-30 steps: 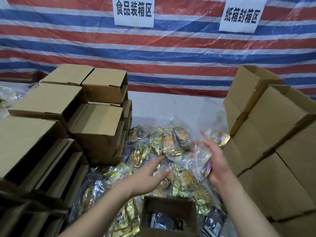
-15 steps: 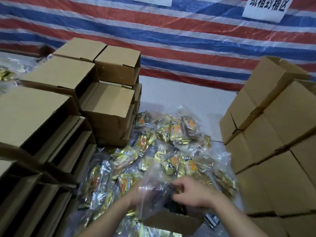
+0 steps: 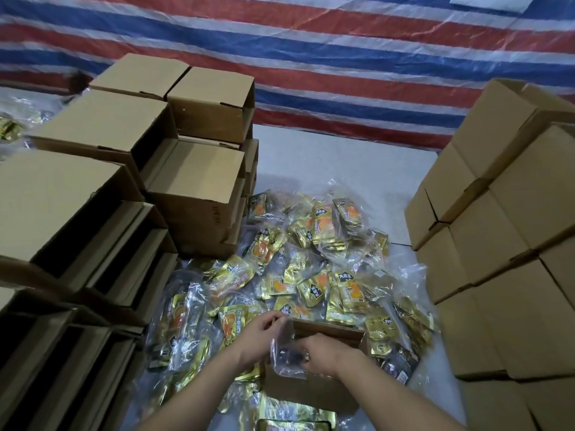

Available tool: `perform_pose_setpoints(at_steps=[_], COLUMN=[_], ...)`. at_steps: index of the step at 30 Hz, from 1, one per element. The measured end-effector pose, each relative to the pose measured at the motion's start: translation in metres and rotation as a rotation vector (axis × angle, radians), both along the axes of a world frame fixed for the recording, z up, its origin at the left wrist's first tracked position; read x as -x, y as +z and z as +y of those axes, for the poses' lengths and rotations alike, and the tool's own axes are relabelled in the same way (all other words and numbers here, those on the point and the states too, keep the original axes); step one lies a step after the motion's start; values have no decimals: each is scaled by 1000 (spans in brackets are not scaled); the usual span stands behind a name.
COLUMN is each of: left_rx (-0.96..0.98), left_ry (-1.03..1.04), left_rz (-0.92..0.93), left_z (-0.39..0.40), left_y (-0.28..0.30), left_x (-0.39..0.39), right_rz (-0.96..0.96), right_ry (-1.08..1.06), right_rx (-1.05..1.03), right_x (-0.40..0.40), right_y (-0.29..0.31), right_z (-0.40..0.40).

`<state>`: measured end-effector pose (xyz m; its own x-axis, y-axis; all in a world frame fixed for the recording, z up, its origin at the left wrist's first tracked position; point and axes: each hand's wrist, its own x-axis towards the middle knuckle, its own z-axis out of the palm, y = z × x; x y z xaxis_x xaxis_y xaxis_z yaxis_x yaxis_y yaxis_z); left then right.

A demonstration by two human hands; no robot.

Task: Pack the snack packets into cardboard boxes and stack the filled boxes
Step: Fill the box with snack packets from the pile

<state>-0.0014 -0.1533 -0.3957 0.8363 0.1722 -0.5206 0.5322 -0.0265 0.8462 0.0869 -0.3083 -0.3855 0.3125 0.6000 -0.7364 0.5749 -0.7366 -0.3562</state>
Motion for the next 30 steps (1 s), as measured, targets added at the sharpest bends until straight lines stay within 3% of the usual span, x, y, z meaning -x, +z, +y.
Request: perform_pose_setpoints(at_steps=[4, 7, 10, 16, 22, 30], left_rx=[-8, -120, -164, -151, -177, -171], left_ry=[-36, -44, -12, 6, 40, 41], left_rz=[-15, -61, -87, -110, -101, -106], left_z=[1, -5, -8, -10, -16, -18], left_y=[-1, -3, -7, -11, -14, -8], left_x=[3, 1, -1, 0, 5, 7], right_rz=[-92, -126, -38, 77, 287, 82], right_ry=[42, 87, 28, -17, -129, -191], right_rx=[173, 272, 276, 52, 233, 150], right_x=[1, 7, 5, -14, 16, 0], right_y=[-6, -4, 3, 38, 7, 24], right_z=[3, 8, 13, -2, 14, 10])
